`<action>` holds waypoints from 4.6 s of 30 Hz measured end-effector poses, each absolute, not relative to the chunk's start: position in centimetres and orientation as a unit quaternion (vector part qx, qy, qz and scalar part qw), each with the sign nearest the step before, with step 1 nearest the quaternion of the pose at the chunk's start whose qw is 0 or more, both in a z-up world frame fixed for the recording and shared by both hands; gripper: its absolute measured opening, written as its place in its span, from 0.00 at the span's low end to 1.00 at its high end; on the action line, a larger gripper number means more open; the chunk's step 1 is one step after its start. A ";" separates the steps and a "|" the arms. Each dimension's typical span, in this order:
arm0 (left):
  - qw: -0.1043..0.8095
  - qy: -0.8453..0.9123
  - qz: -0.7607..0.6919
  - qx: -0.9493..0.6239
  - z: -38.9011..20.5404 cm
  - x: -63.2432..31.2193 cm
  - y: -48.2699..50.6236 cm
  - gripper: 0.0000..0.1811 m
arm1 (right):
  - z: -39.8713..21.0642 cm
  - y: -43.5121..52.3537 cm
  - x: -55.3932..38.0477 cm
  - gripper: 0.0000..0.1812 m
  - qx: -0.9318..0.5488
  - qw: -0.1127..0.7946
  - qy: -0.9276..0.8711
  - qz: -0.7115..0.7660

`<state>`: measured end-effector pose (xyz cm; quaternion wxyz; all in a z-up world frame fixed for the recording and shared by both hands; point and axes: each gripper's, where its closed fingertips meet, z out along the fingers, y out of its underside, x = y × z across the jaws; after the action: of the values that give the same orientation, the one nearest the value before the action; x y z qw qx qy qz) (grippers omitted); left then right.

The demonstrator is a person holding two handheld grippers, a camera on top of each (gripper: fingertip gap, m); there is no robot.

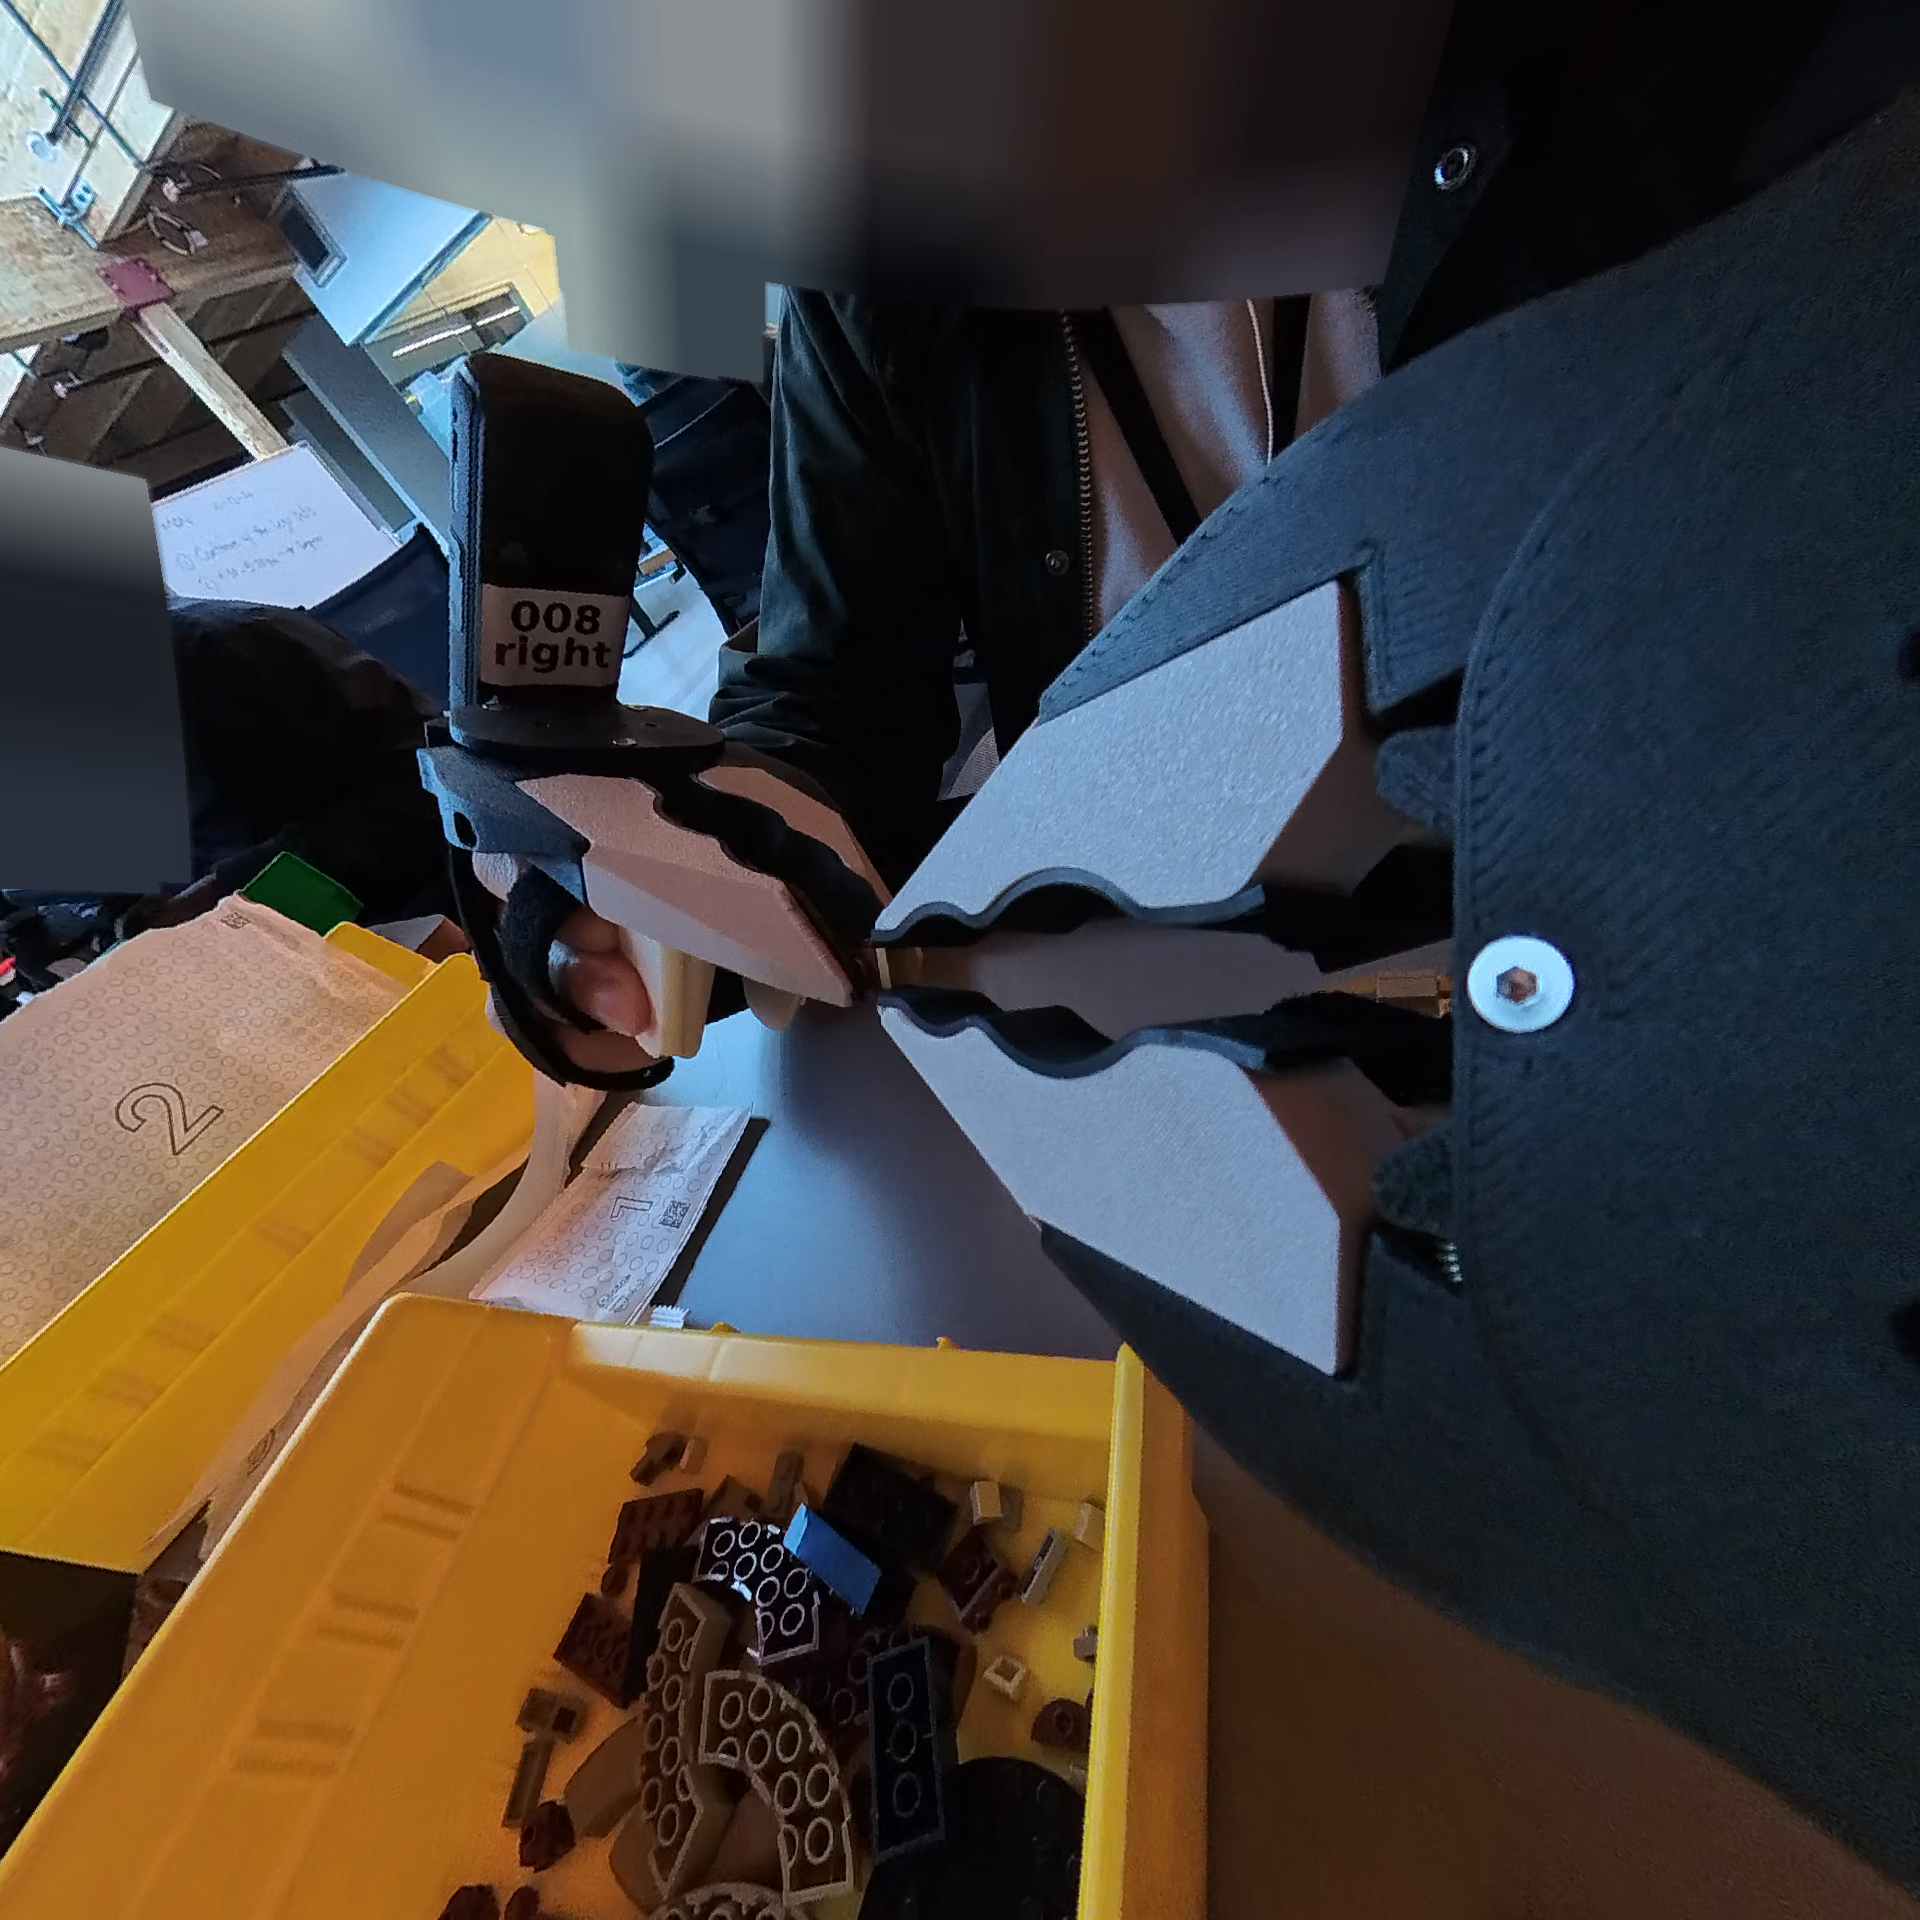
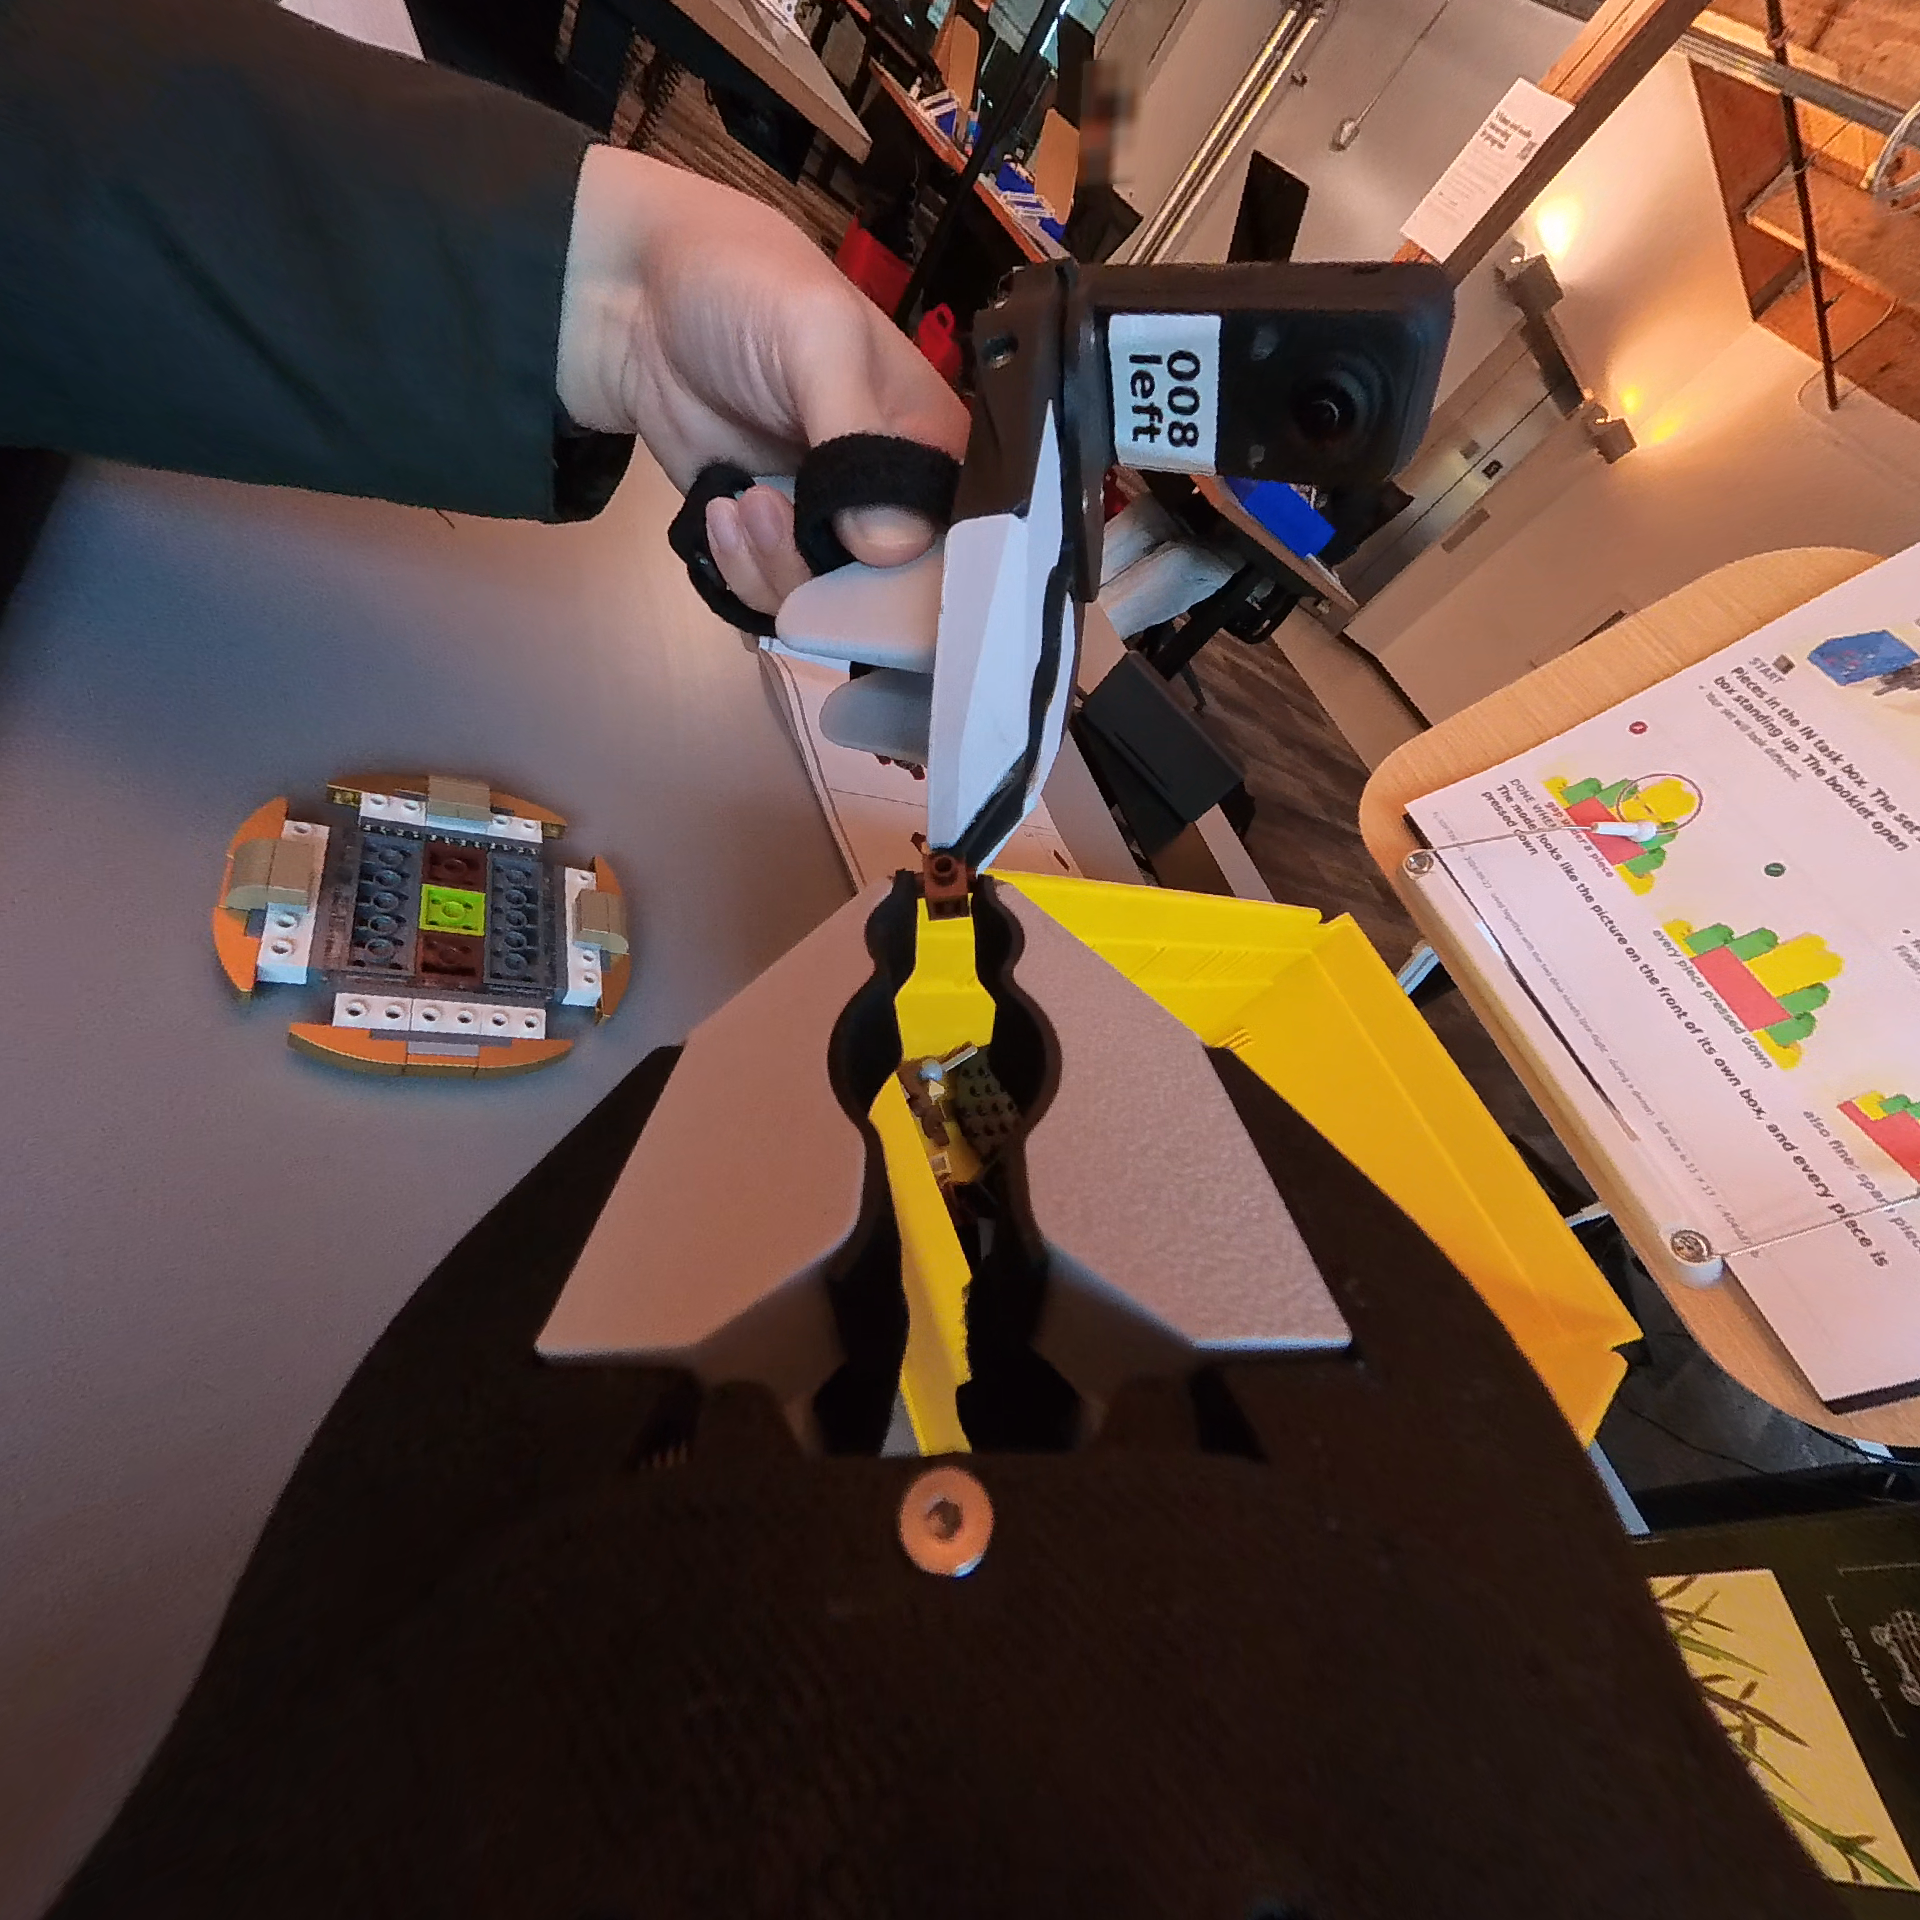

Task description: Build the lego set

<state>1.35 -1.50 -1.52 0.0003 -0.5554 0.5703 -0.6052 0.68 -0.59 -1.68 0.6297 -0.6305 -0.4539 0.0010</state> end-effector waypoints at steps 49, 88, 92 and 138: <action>0.194 0.505 -0.546 -0.639 -3.2 4.8 6.7 0.20 | 0.7 2.1 9.1 0.05 -0.671 0.693 -0.264 0.005; 0.045 0.543 -0.720 -0.430 8.2 1.1 -7.1 0.07 | 10.1 -8.6 2.8 0.05 -0.362 0.797 -0.336 0.348; 0.045 0.544 -0.718 -0.431 8.2 1.0 -7.2 0.07 | 10.0 -8.7 2.5 0.05 -0.360 0.793 -0.341 0.353; 0.070 0.545 -0.689 -0.473 7.1 1.7 -5.7 0.06 | 8.8 -6.2 2.4 0.05 -0.420 0.780 -0.341 0.316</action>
<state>1.67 -5.68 7.07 0.0702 -0.4734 0.5445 -0.6888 2.43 -6.22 8.83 0.7799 -0.4196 -0.3405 0.3159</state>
